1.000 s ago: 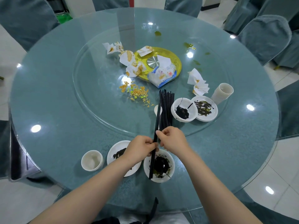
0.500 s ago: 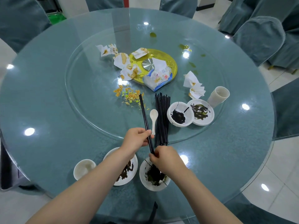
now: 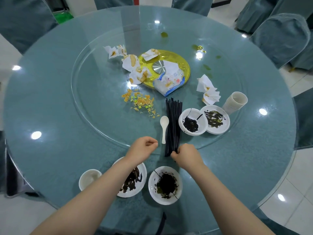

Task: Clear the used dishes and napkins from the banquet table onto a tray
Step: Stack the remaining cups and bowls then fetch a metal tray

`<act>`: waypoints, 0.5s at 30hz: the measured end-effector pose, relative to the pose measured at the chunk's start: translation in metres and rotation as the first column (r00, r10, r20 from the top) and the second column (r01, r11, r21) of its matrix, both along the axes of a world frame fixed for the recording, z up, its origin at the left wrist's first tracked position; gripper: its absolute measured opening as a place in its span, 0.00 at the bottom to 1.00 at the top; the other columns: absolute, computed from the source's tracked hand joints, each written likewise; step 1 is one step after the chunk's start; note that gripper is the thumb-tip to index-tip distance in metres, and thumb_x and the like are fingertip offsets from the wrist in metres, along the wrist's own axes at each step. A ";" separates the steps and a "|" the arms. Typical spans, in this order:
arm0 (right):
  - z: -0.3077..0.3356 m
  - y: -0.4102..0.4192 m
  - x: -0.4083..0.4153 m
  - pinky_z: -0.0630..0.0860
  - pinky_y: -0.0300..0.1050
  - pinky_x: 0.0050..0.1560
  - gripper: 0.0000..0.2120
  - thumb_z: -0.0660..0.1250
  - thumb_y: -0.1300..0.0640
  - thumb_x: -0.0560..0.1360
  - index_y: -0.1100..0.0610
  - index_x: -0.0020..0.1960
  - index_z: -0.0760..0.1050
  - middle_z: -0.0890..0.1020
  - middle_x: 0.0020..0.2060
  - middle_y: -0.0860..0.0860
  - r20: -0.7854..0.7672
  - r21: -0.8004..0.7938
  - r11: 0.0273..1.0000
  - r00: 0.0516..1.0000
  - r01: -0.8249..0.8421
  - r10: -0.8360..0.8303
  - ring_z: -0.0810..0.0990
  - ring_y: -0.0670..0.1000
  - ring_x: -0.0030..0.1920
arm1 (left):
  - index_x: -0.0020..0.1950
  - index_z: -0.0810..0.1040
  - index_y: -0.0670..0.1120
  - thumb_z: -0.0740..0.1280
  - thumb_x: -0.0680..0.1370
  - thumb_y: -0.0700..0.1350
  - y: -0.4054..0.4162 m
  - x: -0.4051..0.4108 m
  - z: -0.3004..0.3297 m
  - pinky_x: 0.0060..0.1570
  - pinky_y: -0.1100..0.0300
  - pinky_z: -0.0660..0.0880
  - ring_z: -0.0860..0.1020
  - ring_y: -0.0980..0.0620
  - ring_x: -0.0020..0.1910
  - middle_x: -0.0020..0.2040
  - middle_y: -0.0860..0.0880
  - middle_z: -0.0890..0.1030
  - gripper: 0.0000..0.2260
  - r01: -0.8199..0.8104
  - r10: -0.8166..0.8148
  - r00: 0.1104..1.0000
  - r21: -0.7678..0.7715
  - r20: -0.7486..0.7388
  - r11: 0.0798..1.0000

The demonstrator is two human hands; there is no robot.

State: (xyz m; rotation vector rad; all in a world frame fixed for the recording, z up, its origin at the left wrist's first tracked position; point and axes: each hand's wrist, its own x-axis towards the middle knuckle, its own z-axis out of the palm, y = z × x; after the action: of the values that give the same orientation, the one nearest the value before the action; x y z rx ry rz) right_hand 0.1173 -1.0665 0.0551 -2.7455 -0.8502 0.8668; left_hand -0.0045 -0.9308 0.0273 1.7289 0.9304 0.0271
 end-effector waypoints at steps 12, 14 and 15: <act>-0.005 0.015 0.021 0.66 0.42 0.33 0.16 0.61 0.55 0.76 0.58 0.32 0.63 0.67 0.30 0.51 0.130 -0.119 0.983 0.979 -0.142 0.157 0.71 0.56 0.37 | 0.46 0.81 0.54 0.67 0.77 0.49 -0.001 -0.033 -0.011 0.50 0.63 0.74 0.79 0.61 0.47 0.44 0.58 0.83 0.03 0.045 -0.028 0.991 0.126 -0.132 0.991; -0.006 0.015 0.020 0.67 0.43 0.36 0.16 0.60 0.55 0.76 0.57 0.32 0.62 0.66 0.31 0.50 0.150 -0.141 0.976 0.971 -0.168 0.189 0.71 0.56 0.38 | 0.46 0.81 0.52 0.67 0.77 0.48 -0.005 -0.035 -0.014 0.46 0.67 0.73 0.80 0.59 0.46 0.44 0.56 0.83 0.03 0.052 -0.038 0.990 0.097 -0.137 0.994; -0.007 0.015 0.020 0.67 0.43 0.37 0.16 0.60 0.55 0.77 0.57 0.32 0.62 0.66 0.31 0.50 0.152 -0.145 0.974 0.969 -0.175 0.197 0.71 0.56 0.39 | 0.46 0.81 0.51 0.67 0.77 0.48 -0.007 -0.037 -0.015 0.45 0.67 0.73 0.80 0.57 0.45 0.44 0.54 0.84 0.04 0.064 -0.051 0.988 0.083 -0.144 0.995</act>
State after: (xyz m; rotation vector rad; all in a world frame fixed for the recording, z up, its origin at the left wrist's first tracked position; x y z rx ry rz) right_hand 0.1373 -1.0517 0.0484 -2.9208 -1.1369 0.7561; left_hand -0.0415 -0.9374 0.0126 1.8568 0.9951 -0.0954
